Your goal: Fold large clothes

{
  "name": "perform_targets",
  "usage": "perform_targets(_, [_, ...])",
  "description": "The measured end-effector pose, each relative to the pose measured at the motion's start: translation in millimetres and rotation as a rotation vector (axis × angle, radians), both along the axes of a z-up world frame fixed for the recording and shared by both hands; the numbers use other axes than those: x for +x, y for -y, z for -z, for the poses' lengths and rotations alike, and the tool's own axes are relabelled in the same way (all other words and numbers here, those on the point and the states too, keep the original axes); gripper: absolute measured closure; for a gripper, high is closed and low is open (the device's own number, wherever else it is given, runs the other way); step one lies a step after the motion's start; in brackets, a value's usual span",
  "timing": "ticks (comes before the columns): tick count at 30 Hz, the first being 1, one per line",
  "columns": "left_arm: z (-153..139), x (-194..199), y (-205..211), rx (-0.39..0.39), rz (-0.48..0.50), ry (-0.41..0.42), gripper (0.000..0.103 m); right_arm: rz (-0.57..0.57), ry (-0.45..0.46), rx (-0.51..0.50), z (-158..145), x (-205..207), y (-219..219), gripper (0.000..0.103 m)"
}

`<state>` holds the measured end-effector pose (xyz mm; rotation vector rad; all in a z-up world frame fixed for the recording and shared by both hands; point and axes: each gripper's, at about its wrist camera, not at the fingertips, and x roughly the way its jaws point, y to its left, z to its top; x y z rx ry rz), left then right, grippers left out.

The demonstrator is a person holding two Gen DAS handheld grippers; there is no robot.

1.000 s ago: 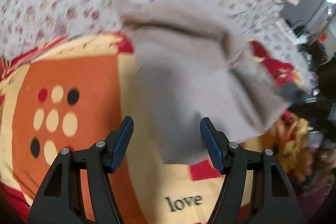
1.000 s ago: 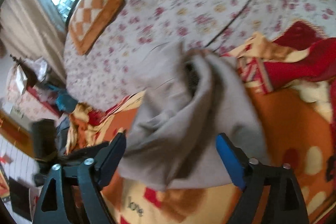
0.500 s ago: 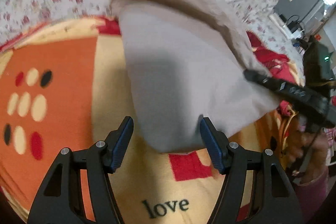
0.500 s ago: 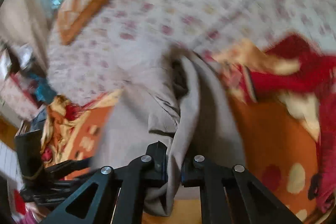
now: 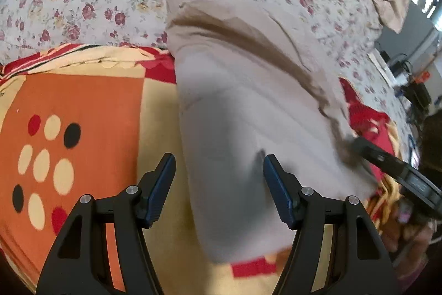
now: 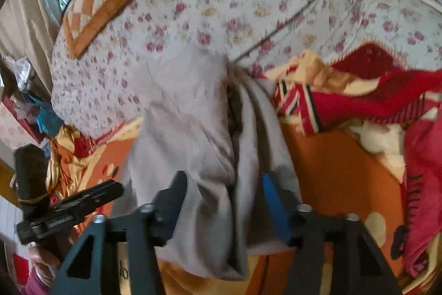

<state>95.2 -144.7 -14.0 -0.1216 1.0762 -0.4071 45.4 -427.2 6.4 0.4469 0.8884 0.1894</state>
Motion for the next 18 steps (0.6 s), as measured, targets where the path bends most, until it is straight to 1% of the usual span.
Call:
perform_targets(4, [8.5,21.3,-1.7,-0.004,-0.079,-0.016,0.037,-0.010,-0.010,-0.044,-8.4,14.2,1.0,0.047])
perform_targets(5, [9.7,27.6,-2.3,-0.008,-0.100,-0.022,0.037,-0.016,-0.010,-0.056,-11.1,20.0,-0.4,0.045])
perform_targets(6, [10.6,33.1,-3.0,-0.008,-0.115,-0.026,0.037,-0.026,-0.009,-0.071,-14.9,28.8,-3.0,0.037])
perform_targets(8, [10.9,45.4,-0.8,0.000,-0.138,-0.029,0.037,-0.054,-0.009,-0.111,-20.2,50.2,-10.7,0.027])
perform_targets(10, [9.9,57.0,2.2,0.013,-0.148,-0.025,0.037,-0.087,-0.009,-0.147,-22.5,75.6,-22.9,0.027])
perform_targets(12, [7.9,70.8,6.5,0.026,-0.158,-0.021,0.037,-0.127,-0.020,-0.149,-18.3,98.3,-32.5,0.027])
perform_targets(13, [6.9,77.5,9.0,0.029,-0.160,-0.019,0.037,-0.142,-0.032,-0.137,-12.7,111.5,-36.3,0.031])
perform_targets(15, [5.2,90.4,13.9,0.037,-0.165,-0.015,0.037,-0.110,-0.037,-0.097,-5.0,124.3,-31.5,0.082])
perform_targets(17, [5.2,102.5,19.6,0.036,-0.165,-0.010,0.037,-0.065,-0.021,-0.021,-2.5,131.2,-15.1,0.090])
perform_targets(18, [6.4,107.3,22.3,0.030,-0.165,-0.007,0.037,-0.049,-0.008,0.020,-1.6,130.1,-5.9,0.092])
